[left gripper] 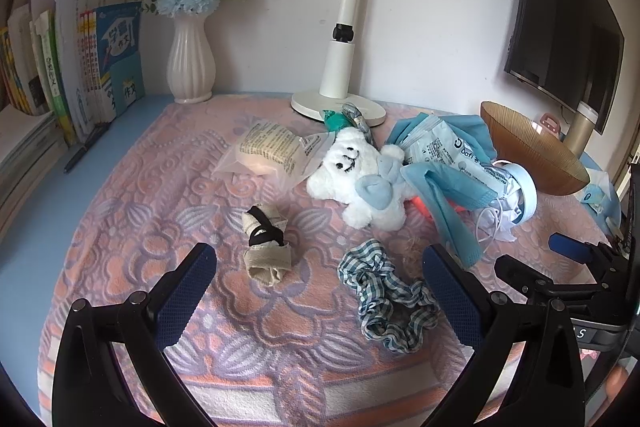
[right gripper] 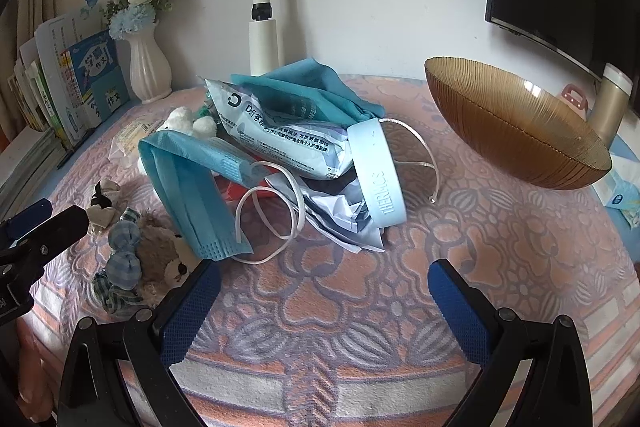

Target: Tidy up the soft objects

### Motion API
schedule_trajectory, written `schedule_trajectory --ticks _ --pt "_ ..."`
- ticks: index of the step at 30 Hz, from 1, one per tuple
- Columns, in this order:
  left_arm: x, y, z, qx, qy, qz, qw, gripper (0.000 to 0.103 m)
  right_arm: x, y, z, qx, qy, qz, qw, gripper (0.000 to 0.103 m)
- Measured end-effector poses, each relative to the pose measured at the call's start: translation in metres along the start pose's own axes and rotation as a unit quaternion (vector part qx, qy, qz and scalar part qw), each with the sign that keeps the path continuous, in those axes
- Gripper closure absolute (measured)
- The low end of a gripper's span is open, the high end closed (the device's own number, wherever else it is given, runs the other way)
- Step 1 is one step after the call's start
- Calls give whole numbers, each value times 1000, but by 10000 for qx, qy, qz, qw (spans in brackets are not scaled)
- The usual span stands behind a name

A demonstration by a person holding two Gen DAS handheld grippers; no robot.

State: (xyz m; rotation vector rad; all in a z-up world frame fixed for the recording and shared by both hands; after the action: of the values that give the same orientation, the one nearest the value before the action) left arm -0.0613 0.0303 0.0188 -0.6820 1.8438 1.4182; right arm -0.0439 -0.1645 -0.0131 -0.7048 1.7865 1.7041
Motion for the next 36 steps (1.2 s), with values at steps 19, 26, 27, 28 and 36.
schedule_trajectory --ticks 19,26,27,28,36 --pt "2 -1 2 52 101 62 9999 1 0 -8 -1 47 -70 183 9998 0" --pt "3 -1 1 33 44 67 10000 1 0 -9 -2 57 -61 195 9998 0" --pt "3 -1 0 31 39 67 10000 1 1 -9 -2 55 -60 198 9998 0" --pt "3 -2 0 30 40 68 10000 1 1 -9 -2 56 -60 205 9998 0" --pt "4 -2 0 38 39 87 9999 1 0 -10 -2 71 -56 219 9997 0"
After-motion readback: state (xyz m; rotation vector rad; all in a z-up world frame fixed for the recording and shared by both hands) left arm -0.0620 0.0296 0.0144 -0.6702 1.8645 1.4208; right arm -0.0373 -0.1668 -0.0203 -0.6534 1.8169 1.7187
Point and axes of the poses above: each gripper's, at about its wrist camera, not at the fingertips, and y roughly against the way its jaws point, z to its left, x to its underside, the point moved 4 cm from there along -y, roughly the way its jaws point, and after that the axes turned 2 degrees about x, right-handed, at the moved point
